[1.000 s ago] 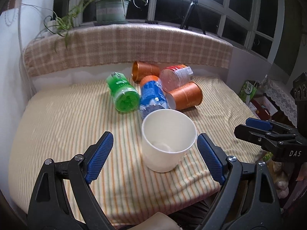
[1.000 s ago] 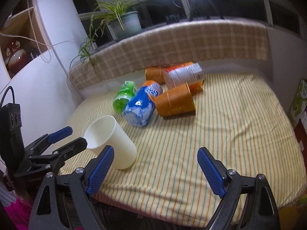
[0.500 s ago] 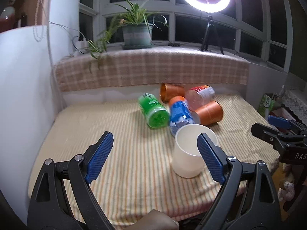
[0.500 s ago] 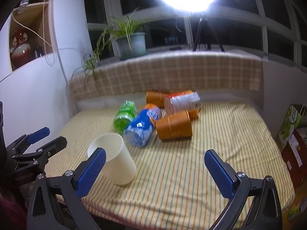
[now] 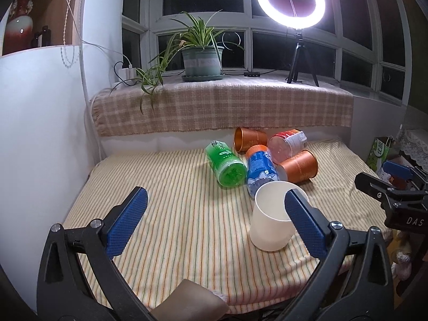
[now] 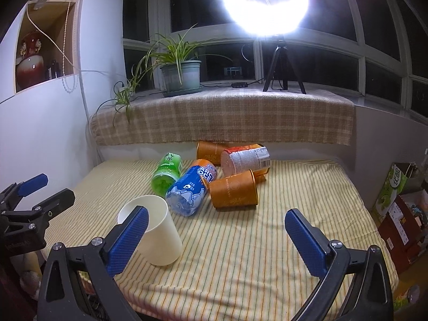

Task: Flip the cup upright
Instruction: 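Open the left gripper and withdraw it from the standing white cup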

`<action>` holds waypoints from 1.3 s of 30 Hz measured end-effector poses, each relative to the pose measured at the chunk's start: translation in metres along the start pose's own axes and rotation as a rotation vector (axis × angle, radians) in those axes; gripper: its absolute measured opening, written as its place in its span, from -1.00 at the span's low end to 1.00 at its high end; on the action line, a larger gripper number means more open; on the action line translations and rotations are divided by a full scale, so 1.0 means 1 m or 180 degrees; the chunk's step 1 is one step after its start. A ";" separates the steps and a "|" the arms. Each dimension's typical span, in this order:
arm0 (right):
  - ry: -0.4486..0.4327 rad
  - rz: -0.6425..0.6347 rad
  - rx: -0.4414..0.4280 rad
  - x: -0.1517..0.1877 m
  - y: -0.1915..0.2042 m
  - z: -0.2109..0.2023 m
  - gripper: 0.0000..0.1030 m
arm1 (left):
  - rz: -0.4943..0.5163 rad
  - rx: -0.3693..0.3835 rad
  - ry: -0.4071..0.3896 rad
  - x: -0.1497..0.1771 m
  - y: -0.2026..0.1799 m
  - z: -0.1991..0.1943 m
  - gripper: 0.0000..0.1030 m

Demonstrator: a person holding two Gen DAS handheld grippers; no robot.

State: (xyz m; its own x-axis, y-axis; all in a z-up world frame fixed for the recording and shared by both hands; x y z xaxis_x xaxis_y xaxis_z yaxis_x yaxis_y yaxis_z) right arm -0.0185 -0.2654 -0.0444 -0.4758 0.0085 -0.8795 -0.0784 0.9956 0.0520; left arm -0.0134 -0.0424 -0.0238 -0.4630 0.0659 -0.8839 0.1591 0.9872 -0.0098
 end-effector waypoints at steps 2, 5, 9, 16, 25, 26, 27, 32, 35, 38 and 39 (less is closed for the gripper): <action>-0.0003 0.0009 0.0008 0.000 -0.001 -0.001 1.00 | 0.0004 -0.0006 0.0000 0.000 0.000 0.000 1.00; -0.0005 0.0031 0.0019 0.000 -0.002 -0.001 1.00 | 0.0014 -0.0030 -0.0004 0.000 0.000 -0.001 1.00; 0.0005 0.0054 0.0027 0.001 -0.004 0.000 1.00 | 0.0018 -0.0037 0.0002 0.000 0.001 -0.001 1.00; 0.0031 0.0079 0.0036 0.001 -0.006 0.003 1.00 | 0.0021 -0.0047 0.0013 0.000 0.002 0.001 1.00; 0.0078 0.0089 0.0027 0.002 -0.008 0.007 1.00 | 0.0018 -0.0048 0.0017 0.000 0.002 0.001 1.00; 0.0081 0.0089 0.0026 0.003 -0.008 0.007 1.00 | 0.0015 -0.0045 0.0015 0.000 0.002 0.000 1.00; 0.0082 0.0087 0.0026 0.003 -0.008 0.007 1.00 | 0.0015 -0.0044 0.0014 0.000 0.002 0.000 1.00; 0.0087 0.0088 0.0027 0.003 -0.008 0.007 1.00 | 0.0017 -0.0051 0.0013 0.000 0.003 0.002 1.00; 0.0105 0.0088 0.0027 0.004 -0.007 0.009 0.99 | 0.0021 -0.0053 0.0016 0.000 0.003 0.002 1.00; 0.0122 0.0083 0.0025 0.006 -0.006 0.010 1.00 | 0.0016 -0.0049 0.0017 0.000 0.003 0.002 1.00; 0.0125 0.0084 0.0024 0.006 -0.006 0.011 1.00 | 0.0017 -0.0049 0.0015 0.000 0.003 0.001 1.00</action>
State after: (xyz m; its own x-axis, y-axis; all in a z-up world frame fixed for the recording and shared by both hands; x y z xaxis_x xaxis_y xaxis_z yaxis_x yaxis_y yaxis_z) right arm -0.0118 -0.2702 -0.0552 -0.5116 0.0312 -0.8587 -0.0588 0.9957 0.0712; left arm -0.0117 -0.0398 -0.0246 -0.4663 0.0719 -0.8817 0.1482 0.9890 0.0023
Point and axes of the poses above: each gripper's, at about its wrist camera, not at the fingertips, and z roughly the way its jaws point, y to its left, x to its underside, the point moved 2 cm from there along z, roughly the way its jaws point, and after that the axes turned 3 degrees about x, right-handed, at the moved point
